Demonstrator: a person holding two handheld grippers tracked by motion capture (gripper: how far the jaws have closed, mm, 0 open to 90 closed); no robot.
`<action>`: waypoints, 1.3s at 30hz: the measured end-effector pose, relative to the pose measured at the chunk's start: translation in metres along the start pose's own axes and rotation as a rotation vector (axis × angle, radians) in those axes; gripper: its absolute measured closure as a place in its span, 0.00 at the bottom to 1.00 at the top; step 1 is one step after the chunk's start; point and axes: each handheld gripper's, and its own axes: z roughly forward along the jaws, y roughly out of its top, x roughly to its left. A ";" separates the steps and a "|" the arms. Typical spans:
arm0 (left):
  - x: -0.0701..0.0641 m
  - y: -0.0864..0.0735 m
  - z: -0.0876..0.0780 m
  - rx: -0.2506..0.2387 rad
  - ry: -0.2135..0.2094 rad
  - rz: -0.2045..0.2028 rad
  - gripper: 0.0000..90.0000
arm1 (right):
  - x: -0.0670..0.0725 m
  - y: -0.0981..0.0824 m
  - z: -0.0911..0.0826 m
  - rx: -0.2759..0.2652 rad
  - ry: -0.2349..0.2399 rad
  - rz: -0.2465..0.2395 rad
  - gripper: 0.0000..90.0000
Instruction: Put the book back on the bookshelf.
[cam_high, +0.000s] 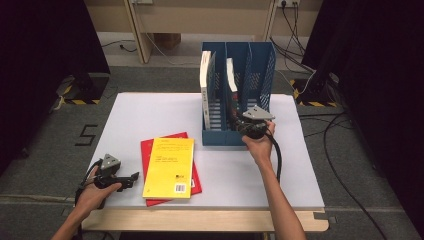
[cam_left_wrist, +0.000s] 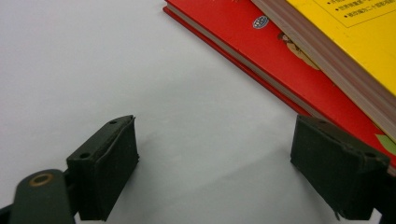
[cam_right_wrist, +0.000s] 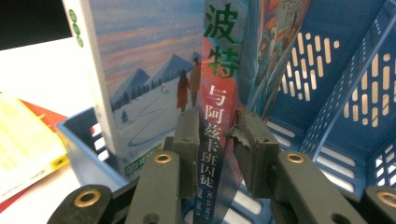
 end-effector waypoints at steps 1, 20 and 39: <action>0.000 0.000 0.000 0.000 0.000 0.000 0.15 | 0.000 0.000 0.002 -0.001 0.000 0.001 0.79; 0.000 0.000 0.000 0.001 0.000 0.001 0.15 | -0.009 0.006 0.028 -0.025 -0.044 0.051 0.80; 0.000 0.000 0.000 0.002 -0.003 0.000 0.15 | -0.014 0.011 0.022 -0.037 -0.033 0.110 0.68</action>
